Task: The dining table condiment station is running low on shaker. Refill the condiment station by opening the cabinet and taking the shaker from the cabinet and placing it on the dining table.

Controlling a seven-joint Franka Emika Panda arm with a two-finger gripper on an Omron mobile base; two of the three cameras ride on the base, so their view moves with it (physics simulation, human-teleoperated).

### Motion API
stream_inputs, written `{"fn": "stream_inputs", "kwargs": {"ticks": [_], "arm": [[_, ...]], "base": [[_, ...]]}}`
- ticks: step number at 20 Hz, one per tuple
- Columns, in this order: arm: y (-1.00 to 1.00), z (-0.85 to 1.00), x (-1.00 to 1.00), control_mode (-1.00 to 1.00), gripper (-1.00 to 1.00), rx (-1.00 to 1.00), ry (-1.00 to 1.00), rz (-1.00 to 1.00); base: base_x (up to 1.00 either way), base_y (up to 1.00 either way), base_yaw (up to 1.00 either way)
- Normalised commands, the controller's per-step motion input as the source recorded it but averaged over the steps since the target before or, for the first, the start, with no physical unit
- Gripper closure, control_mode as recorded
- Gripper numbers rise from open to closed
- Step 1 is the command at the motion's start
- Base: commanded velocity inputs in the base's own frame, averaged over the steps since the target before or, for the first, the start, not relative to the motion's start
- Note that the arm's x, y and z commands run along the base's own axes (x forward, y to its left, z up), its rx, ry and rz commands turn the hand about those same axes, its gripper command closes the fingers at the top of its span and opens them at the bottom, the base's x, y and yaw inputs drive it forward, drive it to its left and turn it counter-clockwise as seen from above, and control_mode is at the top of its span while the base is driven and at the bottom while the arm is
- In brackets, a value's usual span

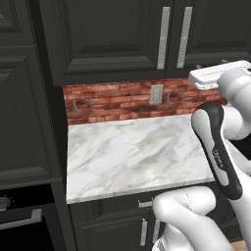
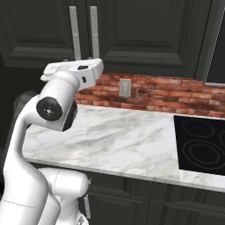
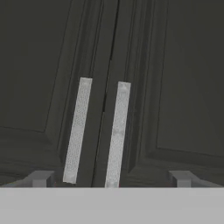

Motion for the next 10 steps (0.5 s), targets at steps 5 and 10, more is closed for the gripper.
{"fn": "stream_inputs", "kwargs": {"ticks": [5,10], "arm": [[-0.29,0.06,0.21,-1.00,-1.00,0.13,-0.01,0.04],[-0.05,0.03,0.32,-1.00,-1.00,0.06,-0.05,0.00]], "base": [[0.00,0.00,0.00],[0.00,0.00,0.00]]}}
